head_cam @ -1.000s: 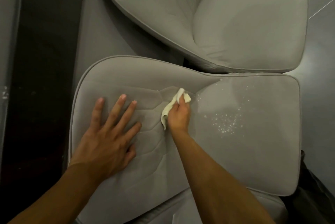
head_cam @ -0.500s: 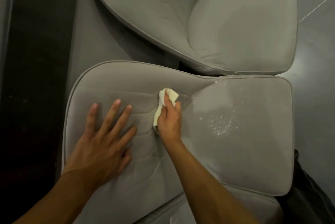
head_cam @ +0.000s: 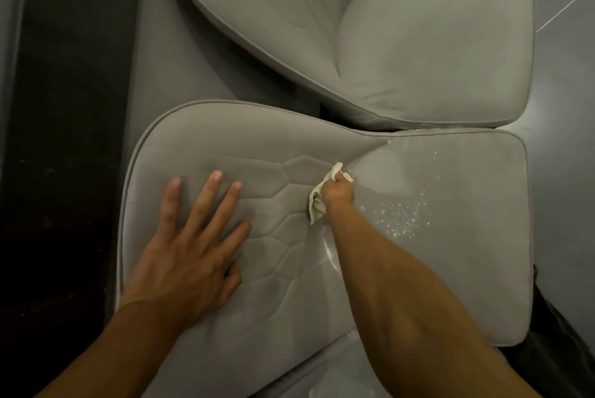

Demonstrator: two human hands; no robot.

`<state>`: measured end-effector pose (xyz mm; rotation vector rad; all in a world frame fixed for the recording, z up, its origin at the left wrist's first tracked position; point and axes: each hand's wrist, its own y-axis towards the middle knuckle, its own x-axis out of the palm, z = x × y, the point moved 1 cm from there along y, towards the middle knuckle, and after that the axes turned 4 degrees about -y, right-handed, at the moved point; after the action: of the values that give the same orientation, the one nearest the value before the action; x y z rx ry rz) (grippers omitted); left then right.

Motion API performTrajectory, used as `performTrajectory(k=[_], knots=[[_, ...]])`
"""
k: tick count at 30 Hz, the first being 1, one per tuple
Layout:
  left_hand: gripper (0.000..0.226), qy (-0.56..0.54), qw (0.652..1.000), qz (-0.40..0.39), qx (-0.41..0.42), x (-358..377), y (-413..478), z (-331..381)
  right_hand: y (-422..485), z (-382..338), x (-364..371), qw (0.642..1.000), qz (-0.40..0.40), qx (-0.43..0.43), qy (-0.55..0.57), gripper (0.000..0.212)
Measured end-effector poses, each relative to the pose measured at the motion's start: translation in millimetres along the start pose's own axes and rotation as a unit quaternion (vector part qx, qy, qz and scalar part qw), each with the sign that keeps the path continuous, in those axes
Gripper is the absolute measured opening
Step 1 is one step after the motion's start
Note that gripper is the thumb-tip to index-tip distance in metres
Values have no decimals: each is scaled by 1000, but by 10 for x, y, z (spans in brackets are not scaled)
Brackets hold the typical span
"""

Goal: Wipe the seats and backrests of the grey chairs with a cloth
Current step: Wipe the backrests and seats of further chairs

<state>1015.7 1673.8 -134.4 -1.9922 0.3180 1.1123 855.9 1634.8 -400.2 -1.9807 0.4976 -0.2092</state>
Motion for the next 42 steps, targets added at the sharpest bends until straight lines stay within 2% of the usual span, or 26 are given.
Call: performTrajectory(k=[3,5,8,11,13,15,17,19,21,23,25,27,29,32,36,38,42], knots=[[69,0,1000,-14,-7,-11,-2,-3,-110,-11,24,1000,2,-28,10,42],[69,-12,1000,-20,-7,-16,5,0,-385,76,50,995,-1,-99,-23,44],[70,-3,1000,-29,0,2,20,2,-909,255,81,957,-61,-271,-83,47],[72,34,997,-65,-3,-39,23,15,-1292,421,36,929,-123,-329,-115,46],[74,87,992,-91,-19,-81,23,30,-1335,556,11,931,-129,-313,-133,47],[71,134,985,-103,-29,-91,-4,69,-1201,652,21,948,-114,-253,-157,47],[72,144,976,-157,-34,-155,21,105,-1022,702,1,959,-97,-190,-187,47],[74,141,975,-166,-40,-198,45,118,-848,696,-42,964,-102,-131,-207,47],[73,144,975,-163,-41,-205,33,113,-695,629,-35,982,-99,-52,-152,39],[73,150,974,-166,-41,-208,35,115,-658,440,41,997,-81,2,-19,28],[73,152,973,-169,-40,-199,48,113,-783,243,146,996,-51,-23,69,19],[73,155,972,-172,-41,-183,57,117,-1039,123,224,990,-82,-83,82,33],[74,163,970,-176,-40,-171,50,120,-1319,151,210,980,-123,-154,30,44],[75,174,967,-179,-44,-166,50,121,-1558,290,91,949,-151,-266,-76,44],[75,178,965,-188,-45,-169,56,130,-1338,460,-60,907,-91,-335,-236,48],[75,175,967,-181,-43,-175,58,125,-1089,665,-131,912,-86,-278,-287,48],[74,166,969,-178,-37,-171,44,114,-794,1251,-399,929,-145,-47,-337,43]])
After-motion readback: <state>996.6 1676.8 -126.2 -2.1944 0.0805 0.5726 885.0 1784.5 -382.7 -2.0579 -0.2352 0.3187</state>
